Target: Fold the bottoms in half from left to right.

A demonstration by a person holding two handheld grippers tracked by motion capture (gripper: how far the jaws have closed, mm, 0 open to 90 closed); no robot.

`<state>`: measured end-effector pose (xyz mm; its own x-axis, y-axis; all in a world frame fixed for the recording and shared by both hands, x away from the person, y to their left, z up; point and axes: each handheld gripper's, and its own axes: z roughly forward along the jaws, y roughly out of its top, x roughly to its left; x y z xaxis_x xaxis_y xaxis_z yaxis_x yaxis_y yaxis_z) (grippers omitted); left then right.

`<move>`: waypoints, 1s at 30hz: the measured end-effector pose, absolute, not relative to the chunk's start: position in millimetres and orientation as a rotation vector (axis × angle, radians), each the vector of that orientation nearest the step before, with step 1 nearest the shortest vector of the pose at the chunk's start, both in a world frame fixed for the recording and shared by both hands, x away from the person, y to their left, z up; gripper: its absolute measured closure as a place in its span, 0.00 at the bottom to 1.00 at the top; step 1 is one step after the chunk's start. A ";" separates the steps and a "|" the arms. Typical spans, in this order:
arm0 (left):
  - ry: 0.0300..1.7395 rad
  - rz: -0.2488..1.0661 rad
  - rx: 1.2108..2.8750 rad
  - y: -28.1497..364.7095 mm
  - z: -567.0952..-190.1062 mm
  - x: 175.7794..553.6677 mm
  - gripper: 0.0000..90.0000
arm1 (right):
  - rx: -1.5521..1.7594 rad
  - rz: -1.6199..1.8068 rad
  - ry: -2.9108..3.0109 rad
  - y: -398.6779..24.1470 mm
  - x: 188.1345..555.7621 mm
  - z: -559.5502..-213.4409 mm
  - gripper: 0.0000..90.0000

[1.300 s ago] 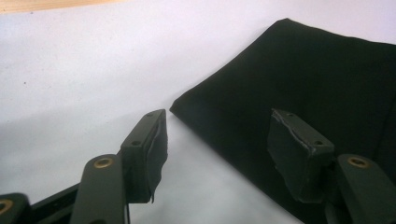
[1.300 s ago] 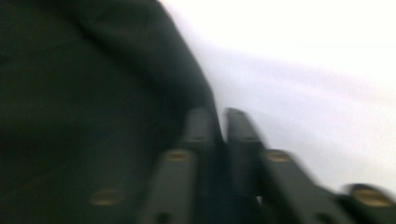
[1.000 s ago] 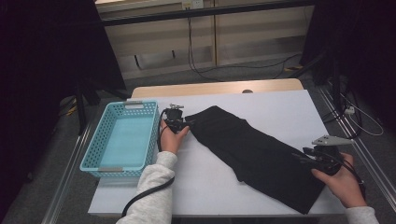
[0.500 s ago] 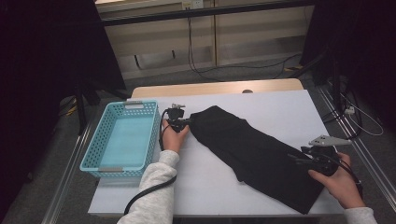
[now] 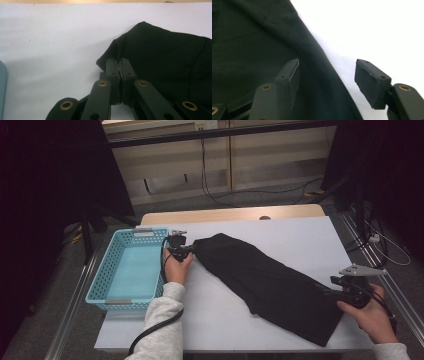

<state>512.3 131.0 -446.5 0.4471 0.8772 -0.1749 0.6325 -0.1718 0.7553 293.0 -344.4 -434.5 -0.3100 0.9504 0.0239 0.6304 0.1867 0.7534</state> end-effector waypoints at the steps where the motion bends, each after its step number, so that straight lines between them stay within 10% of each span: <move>1: 1.272 0.386 1.897 131.0 -446.5 512.3 0.98 | 1.478 0.937 2.014 -344.4 293.0 -434.5 0.41; 10: 1.298 0.416 1.900 133.2 -450.1 513.7 0.94 | 1.512 0.895 2.022 -350.9 293.0 -440.7 0.43; 17: 1.277 0.437 1.903 133.0 -448.6 514.9 0.62 | 1.561 0.847 2.077 -354.5 296.7 -454.0 0.52; 22: 1.257 0.436 1.904 130.0 -450.0 517.3 0.35 | 1.554 0.909 2.133 -351.9 295.5 -452.7 0.93; 30: 1.247 0.436 1.925 129.3 -451.8 519.4 0.23 | 1.550 0.866 2.170 -362.2 290.3 -447.3 0.99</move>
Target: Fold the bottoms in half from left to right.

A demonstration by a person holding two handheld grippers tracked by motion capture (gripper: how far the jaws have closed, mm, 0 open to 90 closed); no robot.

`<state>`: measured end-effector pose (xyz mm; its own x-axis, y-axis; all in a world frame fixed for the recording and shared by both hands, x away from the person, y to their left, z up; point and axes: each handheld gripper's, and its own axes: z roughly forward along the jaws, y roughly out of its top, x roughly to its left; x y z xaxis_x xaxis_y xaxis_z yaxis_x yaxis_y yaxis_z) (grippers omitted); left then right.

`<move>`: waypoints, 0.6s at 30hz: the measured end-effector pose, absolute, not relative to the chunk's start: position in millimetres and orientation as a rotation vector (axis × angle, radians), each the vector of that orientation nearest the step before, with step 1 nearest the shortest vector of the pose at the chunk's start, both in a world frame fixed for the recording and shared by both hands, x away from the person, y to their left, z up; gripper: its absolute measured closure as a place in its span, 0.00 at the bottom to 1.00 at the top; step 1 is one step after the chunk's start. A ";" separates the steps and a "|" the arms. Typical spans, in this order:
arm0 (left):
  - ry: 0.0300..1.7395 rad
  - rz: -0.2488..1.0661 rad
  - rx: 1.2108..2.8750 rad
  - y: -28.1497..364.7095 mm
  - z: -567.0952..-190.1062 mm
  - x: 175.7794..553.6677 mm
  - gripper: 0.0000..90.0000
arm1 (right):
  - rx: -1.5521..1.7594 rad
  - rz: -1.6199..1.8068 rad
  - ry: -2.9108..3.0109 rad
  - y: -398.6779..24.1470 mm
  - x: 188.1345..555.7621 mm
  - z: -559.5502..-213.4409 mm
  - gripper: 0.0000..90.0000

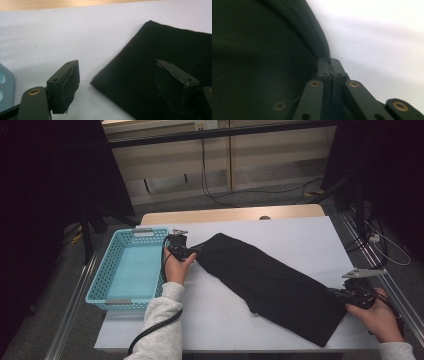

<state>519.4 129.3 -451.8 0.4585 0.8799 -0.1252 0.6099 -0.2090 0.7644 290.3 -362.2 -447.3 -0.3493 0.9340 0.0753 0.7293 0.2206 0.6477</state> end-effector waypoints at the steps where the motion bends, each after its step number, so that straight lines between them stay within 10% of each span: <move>1: 1.247 0.436 1.925 129.3 -451.8 519.4 0.23 | 1.550 0.866 2.170 -362.2 290.3 -447.3 0.99; 7: 1.270 0.426 1.930 132.4 -457.7 522.6 0.23 | 1.540 0.879 2.152 -361.7 290.6 -446.0 0.98; 12: 1.267 0.426 1.965 130.9 -462.8 524.1 0.22 | 1.509 0.911 2.111 -358.2 291.9 -446.8 0.56; 18: 1.246 0.443 1.993 129.0 -461.1 523.1 0.20 | 1.498 0.970 2.067 -349.1 293.3 -442.1 0.43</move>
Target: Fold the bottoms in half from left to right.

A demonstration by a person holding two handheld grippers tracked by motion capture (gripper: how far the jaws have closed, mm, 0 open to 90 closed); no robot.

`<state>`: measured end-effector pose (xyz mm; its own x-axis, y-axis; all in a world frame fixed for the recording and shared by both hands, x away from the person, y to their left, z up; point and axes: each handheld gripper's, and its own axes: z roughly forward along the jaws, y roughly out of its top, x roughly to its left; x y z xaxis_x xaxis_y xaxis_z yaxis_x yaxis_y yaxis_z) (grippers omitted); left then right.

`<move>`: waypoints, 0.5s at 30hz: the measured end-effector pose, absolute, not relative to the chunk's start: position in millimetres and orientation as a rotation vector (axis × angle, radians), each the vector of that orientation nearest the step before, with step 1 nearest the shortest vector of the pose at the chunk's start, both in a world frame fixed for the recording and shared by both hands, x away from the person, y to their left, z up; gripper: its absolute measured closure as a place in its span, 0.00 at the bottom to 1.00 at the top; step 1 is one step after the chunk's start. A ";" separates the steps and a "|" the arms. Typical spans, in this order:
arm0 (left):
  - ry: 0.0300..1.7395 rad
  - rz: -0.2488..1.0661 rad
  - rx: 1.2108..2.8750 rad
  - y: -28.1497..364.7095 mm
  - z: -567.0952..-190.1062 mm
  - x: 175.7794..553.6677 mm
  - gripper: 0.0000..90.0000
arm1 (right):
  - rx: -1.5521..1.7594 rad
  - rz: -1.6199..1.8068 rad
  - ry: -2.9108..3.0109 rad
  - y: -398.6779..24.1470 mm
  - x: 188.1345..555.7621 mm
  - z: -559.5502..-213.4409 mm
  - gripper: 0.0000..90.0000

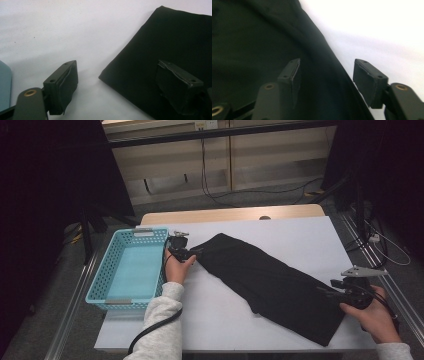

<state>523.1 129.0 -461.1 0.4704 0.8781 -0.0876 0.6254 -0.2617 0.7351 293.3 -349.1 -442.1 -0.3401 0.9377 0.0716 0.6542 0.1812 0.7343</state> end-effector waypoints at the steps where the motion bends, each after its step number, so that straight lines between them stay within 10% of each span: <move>1: 1.246 0.448 1.995 128.7 -461.3 523.1 0.19 | 1.492 0.977 2.061 -346.4 293.8 -441.6 0.38; 15: 1.214 0.464 2.040 125.3 -467.3 524.3 0.08 | 1.419 1.020 2.051 -321.4 296.0 -439.9 0.25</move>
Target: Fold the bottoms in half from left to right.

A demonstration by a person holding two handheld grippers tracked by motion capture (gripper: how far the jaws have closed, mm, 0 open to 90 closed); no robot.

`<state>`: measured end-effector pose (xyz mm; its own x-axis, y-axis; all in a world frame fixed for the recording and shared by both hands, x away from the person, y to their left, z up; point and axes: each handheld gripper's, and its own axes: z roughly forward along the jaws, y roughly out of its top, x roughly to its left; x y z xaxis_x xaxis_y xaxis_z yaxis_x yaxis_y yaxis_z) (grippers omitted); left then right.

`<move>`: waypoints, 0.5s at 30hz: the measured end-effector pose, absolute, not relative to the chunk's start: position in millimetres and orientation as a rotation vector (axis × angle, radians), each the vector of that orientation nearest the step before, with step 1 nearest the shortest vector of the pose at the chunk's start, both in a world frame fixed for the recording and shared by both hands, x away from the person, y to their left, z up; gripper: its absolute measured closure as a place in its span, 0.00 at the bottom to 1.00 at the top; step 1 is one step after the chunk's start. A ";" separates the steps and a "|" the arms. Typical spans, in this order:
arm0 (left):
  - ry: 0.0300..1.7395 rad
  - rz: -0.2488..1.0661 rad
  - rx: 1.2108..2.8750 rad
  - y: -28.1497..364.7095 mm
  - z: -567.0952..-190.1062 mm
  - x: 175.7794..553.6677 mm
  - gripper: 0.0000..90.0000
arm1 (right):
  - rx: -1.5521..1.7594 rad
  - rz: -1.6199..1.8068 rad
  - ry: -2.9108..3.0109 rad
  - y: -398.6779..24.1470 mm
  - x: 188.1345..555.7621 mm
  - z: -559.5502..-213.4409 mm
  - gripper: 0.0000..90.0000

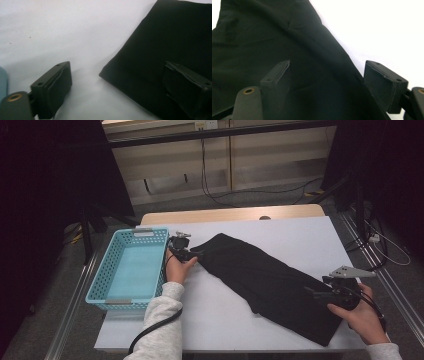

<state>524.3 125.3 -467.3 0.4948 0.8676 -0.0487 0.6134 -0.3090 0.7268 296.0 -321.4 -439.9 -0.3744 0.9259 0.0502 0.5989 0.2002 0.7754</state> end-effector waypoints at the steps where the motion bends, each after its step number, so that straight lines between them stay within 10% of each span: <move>1: 1.218 0.463 2.042 124.3 -467.2 524.1 0.07 | 1.420 1.020 2.051 -321.2 295.7 -439.6 0.25; 15: 1.250 0.380 2.080 116.2 -457.0 517.6 0.36 | 1.413 1.019 2.056 -319.1 296.0 -440.0 0.25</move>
